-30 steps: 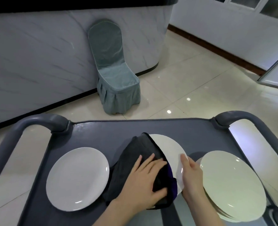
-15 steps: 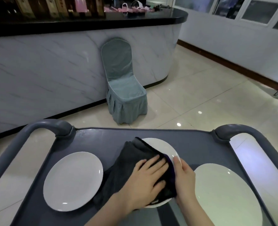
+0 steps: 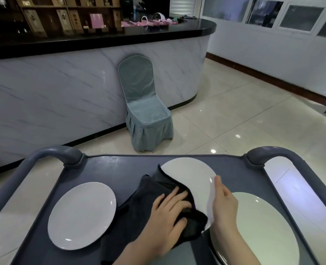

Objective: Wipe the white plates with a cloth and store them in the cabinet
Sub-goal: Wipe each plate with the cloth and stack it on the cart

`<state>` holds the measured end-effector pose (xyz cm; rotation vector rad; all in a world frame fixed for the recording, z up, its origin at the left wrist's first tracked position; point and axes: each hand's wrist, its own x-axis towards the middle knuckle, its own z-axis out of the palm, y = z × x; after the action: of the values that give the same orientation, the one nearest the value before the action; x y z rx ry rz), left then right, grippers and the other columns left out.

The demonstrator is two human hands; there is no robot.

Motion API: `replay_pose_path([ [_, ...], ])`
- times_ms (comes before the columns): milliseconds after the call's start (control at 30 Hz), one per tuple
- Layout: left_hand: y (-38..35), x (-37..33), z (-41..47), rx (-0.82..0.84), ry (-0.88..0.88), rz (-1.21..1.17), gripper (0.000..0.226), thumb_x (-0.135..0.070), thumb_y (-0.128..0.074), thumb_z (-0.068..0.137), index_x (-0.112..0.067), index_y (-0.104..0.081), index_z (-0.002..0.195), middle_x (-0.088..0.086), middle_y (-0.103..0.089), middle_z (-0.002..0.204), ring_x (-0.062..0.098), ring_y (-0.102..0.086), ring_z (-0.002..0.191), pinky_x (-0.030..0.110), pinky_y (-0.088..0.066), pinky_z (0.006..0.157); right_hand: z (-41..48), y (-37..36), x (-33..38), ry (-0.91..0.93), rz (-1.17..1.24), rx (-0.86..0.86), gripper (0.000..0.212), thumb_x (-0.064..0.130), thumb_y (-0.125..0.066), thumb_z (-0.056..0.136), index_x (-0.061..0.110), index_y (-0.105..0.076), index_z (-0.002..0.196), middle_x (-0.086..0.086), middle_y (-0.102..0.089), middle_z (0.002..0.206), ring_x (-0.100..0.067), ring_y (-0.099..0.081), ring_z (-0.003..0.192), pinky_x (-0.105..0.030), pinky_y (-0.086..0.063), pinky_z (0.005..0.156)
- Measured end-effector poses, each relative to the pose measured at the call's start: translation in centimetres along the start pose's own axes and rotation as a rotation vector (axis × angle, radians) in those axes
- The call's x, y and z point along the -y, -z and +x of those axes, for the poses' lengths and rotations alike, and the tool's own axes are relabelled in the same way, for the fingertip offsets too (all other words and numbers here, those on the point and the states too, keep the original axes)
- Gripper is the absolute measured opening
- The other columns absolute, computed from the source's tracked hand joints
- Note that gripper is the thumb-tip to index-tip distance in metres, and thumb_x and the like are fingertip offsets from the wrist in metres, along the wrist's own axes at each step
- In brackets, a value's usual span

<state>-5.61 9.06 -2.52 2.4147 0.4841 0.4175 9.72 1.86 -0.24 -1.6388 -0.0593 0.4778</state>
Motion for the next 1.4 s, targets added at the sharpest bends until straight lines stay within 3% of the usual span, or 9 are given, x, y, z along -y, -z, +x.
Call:
replay_pose_path([
  [167,-0.1,-2.0,3.3,-0.125,0.016,-0.026,0.046,-0.031,-0.036,0.104,-0.029,-0.03,0.15,-0.021,-0.018,0.158,-0.007,-0.003,0.146,0.031,-0.007,0.12,-2.5,-1.3,-1.5,-0.034,0.006,0.102,0.054,0.042,-0.055,0.098,0.011,-0.066,0.055,-0.007,-0.064,0.055,-0.021,-0.056,0.056,-0.039,-0.046,0.061],
  [367,0.4,0.0,2.8,-0.09,0.092,0.195,0.063,-0.038,-0.044,0.093,-0.041,-0.019,0.151,-0.008,0.003,0.162,0.006,0.005,0.149,0.031,0.006,0.121,-1.0,-0.2,0.0,-0.028,0.012,-0.014,0.063,0.044,-0.055,0.097,0.02,-0.038,0.042,0.007,-0.035,0.045,-0.018,-0.036,0.052,-0.03,-0.034,0.055],
  [533,-0.8,-0.2,-0.6,0.082,0.079,0.169,0.065,-0.049,-0.027,0.082,-0.045,-0.026,0.147,-0.029,0.015,0.156,-0.001,0.025,0.144,0.041,0.012,0.12,-0.2,0.9,0.0,-0.034,0.024,-0.092,0.058,0.048,-0.054,0.096,0.022,-0.03,0.05,-0.001,-0.031,0.059,-0.021,-0.031,0.062,-0.033,-0.03,0.062],
  [733,-0.7,-2.2,0.5,-0.045,0.014,-0.003,0.034,-0.041,-0.031,0.103,-0.029,-0.05,0.128,-0.027,-0.022,0.155,-0.005,0.002,0.147,0.044,0.01,0.12,-2.8,-0.5,-2.5,0.055,-0.096,0.022,0.058,0.041,-0.05,0.101,0.018,-0.051,0.048,0.007,-0.055,0.047,-0.021,-0.049,0.056,-0.039,-0.043,0.063],
  [867,0.1,-1.6,2.1,-0.134,0.143,0.089,0.052,-0.044,-0.033,0.102,-0.031,-0.022,0.151,-0.021,-0.003,0.16,-0.006,0.005,0.146,0.04,0.002,0.122,-3.3,-1.4,-1.9,-0.008,-0.068,0.031,0.059,0.041,-0.053,0.099,0.018,-0.055,0.044,0.003,-0.055,0.048,-0.026,-0.051,0.058,-0.044,-0.046,0.064],
  [967,0.4,-0.4,1.6,-0.106,0.218,0.194,0.067,-0.06,-0.012,0.095,-0.032,0.005,0.154,-0.013,0.026,0.159,-0.001,0.019,0.145,0.034,0.008,0.121,-2.6,-0.9,-0.4,0.02,-0.043,0.0,0.064,0.044,-0.052,0.098,0.022,-0.044,0.039,0.01,-0.037,0.041,-0.019,-0.037,0.053,-0.034,-0.036,0.057],
  [1033,0.2,0.0,0.5,-0.06,0.178,0.246,0.065,-0.06,0.001,0.093,-0.033,0.009,0.151,-0.013,0.025,0.158,0.002,0.021,0.146,0.04,0.005,0.122,-2.1,-0.4,0.5,0.036,-0.013,-0.033,0.065,0.046,-0.052,0.098,0.023,-0.038,0.038,0.012,-0.031,0.042,-0.017,-0.032,0.054,-0.031,-0.031,0.056],
  [1200,-0.9,-1.1,-1.9,0.005,-0.025,0.333,0.051,-0.042,-0.03,0.099,-0.033,-0.039,0.147,-0.008,-0.027,0.159,0.022,-0.028,0.146,0.05,-0.013,0.113,-1.6,-0.4,0.1,0.0,0.029,-0.096,0.056,0.043,-0.055,0.098,0.021,-0.037,0.049,0.006,-0.036,0.051,-0.02,-0.035,0.058,-0.033,-0.033,0.059],
  [1400,0.1,-0.6,1.9,-0.034,0.068,0.254,0.061,-0.058,-0.024,0.092,-0.038,-0.029,0.149,-0.027,0.002,0.156,0.004,0.006,0.149,0.05,0.001,0.121,-3.6,-1.5,-2.5,0.003,-0.031,0.037,0.055,0.038,-0.053,0.1,0.014,-0.057,0.05,0.001,-0.058,0.052,-0.021,-0.05,0.06,-0.039,-0.045,0.065],
])
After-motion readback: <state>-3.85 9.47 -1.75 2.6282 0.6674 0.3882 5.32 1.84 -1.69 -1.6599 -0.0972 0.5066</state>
